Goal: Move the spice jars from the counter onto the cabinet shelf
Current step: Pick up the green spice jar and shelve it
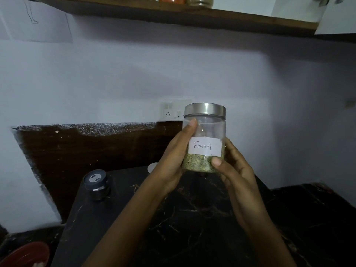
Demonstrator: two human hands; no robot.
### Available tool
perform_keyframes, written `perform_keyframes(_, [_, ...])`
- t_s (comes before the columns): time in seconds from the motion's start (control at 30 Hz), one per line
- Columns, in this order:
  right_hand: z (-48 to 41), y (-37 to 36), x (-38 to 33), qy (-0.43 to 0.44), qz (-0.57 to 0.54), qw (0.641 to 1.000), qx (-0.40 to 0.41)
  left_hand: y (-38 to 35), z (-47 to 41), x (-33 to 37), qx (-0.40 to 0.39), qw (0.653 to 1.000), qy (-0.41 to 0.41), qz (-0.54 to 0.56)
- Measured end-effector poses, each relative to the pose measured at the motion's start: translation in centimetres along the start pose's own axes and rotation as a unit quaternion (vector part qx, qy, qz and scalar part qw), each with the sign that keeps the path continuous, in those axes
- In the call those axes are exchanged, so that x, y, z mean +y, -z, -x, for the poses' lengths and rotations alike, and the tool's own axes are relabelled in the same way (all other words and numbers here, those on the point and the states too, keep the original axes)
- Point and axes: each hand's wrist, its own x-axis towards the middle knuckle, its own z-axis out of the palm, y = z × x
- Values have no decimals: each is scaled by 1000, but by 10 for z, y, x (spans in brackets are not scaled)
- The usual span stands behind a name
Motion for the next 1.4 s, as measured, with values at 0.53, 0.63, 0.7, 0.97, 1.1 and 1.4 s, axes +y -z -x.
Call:
perform_keyframes(0.53, [3,-2,-9,8,32,999,-8,5,4,0,4,1000,-5,-24])
perform_keyframes(0.63, [0,-2,-14,9,36,999,-13,4,2,5,5,1000,-14,-26])
perform_keyframes(0.7, [-3,-1,-15,6,37,999,-9,3,-1,6,5,999,-18,-30])
perform_keyframes(0.97, [-32,4,-48,26,90,995,16,-5,-25,24,-1,998,-41,-51])
perform_keyframes(1.1, [-49,4,-62,34,85,996,20,-7,-38,36,-9,997,-47,-54])
perform_keyframes(1.4, [-136,29,-119,121,96,986,66,-29,-124,107,8,971,-129,-201])
